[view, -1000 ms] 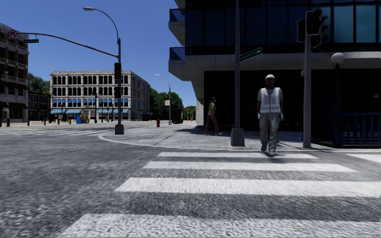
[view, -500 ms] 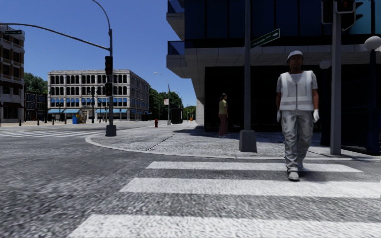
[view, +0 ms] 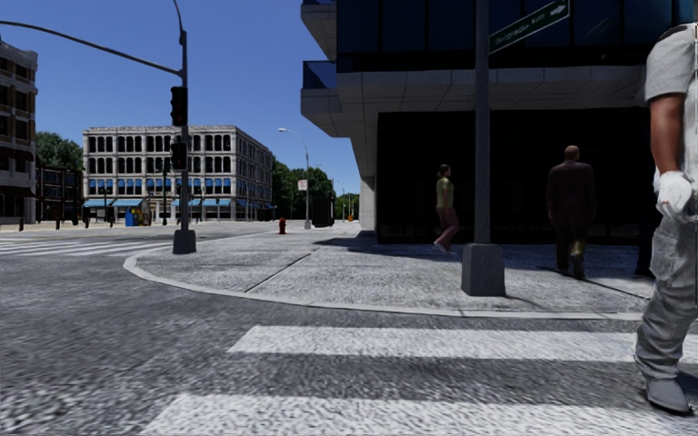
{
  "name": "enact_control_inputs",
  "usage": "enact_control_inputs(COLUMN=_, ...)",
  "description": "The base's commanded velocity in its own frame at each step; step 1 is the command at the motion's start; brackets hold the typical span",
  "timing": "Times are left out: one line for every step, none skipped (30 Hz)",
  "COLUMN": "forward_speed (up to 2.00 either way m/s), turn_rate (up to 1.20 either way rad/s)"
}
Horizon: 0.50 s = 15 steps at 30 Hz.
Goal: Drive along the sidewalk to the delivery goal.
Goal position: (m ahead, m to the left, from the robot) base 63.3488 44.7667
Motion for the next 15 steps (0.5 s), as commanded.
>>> enact_control_inputs(forward_speed=2.00, turn_rate=0.00)
enact_control_inputs(forward_speed=2.00, turn_rate=0.00)
enact_control_inputs(forward_speed=2.00, turn_rate=0.00)
enact_control_inputs(forward_speed=2.00, turn_rate=0.00)
enact_control_inputs(forward_speed=2.00, turn_rate=0.00)
enact_control_inputs(forward_speed=2.00, turn_rate=0.00)
enact_control_inputs(forward_speed=2.00, turn_rate=0.00)
enact_control_inputs(forward_speed=2.00, turn_rate=0.00)
enact_control_inputs(forward_speed=2.00, turn_rate=0.00)
enact_control_inputs(forward_speed=2.00, turn_rate=-0.24)
enact_control_inputs(forward_speed=2.00, turn_rate=-0.44)
enact_control_inputs(forward_speed=2.00, turn_rate=-0.44)
enact_control_inputs(forward_speed=2.00, turn_rate=-0.49)
enact_control_inputs(forward_speed=2.00, turn_rate=-0.41)
enact_control_inputs(forward_speed=2.00, turn_rate=-0.41)
